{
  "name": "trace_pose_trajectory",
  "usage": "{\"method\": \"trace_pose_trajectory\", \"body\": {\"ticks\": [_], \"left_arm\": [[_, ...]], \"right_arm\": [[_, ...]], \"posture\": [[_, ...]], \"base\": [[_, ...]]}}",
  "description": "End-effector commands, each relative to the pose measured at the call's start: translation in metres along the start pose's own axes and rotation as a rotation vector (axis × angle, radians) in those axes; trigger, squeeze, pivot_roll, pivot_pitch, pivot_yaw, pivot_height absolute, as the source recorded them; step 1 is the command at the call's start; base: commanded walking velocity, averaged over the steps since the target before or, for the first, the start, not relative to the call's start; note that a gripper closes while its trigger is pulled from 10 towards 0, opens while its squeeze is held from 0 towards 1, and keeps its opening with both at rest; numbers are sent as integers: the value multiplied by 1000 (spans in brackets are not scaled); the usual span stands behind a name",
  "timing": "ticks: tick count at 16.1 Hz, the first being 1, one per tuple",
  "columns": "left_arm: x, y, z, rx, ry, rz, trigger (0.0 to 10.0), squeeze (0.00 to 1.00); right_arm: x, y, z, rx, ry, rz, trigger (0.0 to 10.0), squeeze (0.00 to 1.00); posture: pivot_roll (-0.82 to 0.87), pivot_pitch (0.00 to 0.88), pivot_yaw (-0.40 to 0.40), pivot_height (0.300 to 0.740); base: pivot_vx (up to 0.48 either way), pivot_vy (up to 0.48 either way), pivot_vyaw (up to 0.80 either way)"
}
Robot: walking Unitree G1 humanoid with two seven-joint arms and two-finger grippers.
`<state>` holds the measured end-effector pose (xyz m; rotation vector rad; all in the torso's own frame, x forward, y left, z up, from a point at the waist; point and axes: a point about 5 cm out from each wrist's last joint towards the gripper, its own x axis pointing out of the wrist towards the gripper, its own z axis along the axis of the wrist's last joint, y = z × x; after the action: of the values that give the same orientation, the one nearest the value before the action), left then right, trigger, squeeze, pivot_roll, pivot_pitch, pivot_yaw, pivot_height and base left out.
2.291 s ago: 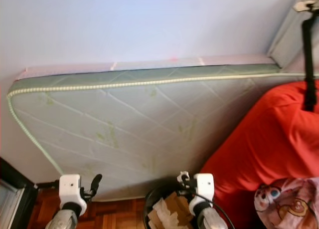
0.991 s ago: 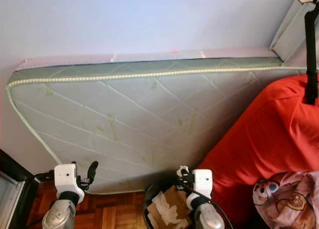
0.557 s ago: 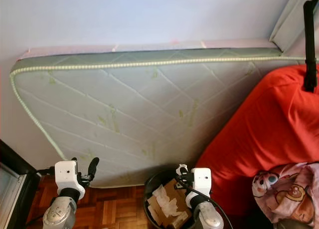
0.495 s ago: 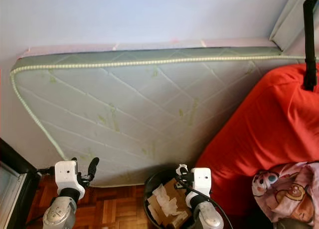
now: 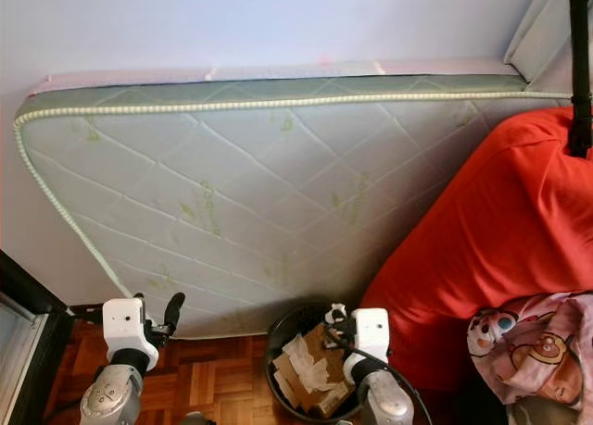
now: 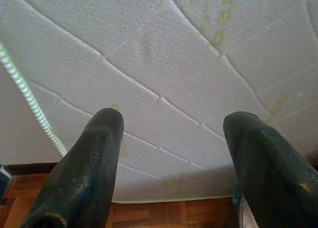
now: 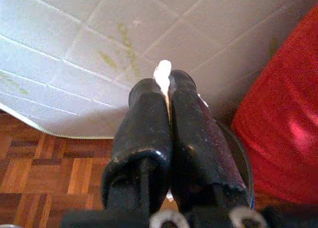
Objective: Clean up the room
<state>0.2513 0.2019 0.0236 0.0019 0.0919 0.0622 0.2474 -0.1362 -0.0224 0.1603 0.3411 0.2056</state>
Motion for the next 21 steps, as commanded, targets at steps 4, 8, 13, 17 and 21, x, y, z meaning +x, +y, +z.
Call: {"method": "trace_pose_trajectory", "body": {"ticks": [4, 8, 13, 17, 21], "left_arm": [[-3, 0, -2, 5, 10, 4, 10000, 0], [-4, -2, -2, 0, 9, 5, 10000, 0], [-4, -3, -2, -5, 5, 9, 10000, 0], [-6, -2, -2, -6, 6, 12, 10000, 0], [-8, 0, -3, -2, 19, 9, 10000, 0]], "right_arm": [[-1, 0, -1, 7, -2, -1, 10000, 0], [-1, -4, -2, 1, 12, -3, 10000, 0], [-1, -2, -4, 2, 20, 9, 10000, 0], [2, 1, -4, 11, 37, 23, 10000, 0], [-5, -16, -11, 17, 99, 7, 10000, 0]], "posture": [[67, 107, -45, 645], [69, 108, -50, 645], [71, 112, -56, 645], [78, 125, -48, 645], [83, 133, -42, 645]], "base": [[0, 0, 0], [0, 0, 0], [0, 0, 0], [0, 0, 0], [0, 0, 0]]}}
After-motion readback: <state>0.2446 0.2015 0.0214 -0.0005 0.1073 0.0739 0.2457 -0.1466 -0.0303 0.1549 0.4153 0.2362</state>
